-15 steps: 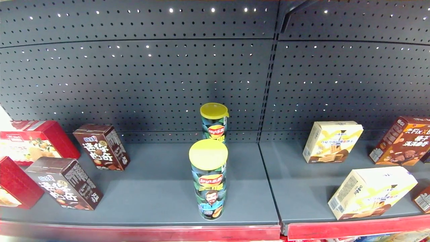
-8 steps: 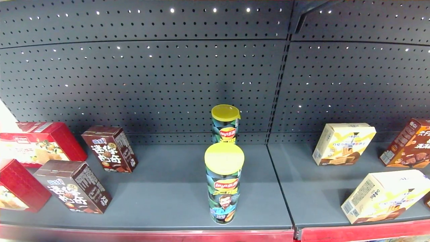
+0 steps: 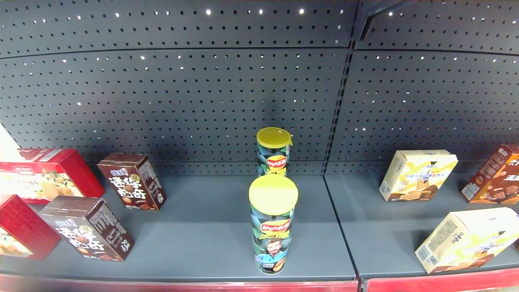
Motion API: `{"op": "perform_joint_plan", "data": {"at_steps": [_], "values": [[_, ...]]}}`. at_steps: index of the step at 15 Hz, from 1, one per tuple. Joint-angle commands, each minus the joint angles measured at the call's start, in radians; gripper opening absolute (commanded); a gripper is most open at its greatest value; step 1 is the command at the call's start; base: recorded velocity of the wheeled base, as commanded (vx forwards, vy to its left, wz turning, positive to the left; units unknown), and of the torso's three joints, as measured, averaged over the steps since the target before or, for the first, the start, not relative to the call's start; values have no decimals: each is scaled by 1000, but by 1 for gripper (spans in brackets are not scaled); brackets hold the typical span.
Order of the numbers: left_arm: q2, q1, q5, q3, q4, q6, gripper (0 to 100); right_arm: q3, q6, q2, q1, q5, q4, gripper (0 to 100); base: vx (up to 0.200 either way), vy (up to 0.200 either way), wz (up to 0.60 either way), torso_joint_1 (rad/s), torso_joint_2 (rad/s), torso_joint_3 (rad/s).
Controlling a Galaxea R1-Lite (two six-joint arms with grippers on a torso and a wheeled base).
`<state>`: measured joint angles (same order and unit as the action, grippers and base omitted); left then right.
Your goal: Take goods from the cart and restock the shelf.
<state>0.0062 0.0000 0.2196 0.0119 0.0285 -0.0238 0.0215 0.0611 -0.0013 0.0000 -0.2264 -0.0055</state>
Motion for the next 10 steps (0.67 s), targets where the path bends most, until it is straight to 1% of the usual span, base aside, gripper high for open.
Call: {"op": "perform_joint_plan", "data": {"at_steps": [1,6,9,10], "values": [[1,0,0,0,1,1,100,0,0,1,0,-1,-1,100,0,0,0,0,0,0],[1,0,-2,0,1,2,100,0,36,1,0,-1,-1,100,0,0,0,0,0,0],[1,0,6,0,1,2,100,0,82,1,0,1,-1,100,0,0,0,0,0,0],[1,0,12,0,-1,2,100,0,79,1,2,2,-1,100,0,0,0,0,0,0]]}}
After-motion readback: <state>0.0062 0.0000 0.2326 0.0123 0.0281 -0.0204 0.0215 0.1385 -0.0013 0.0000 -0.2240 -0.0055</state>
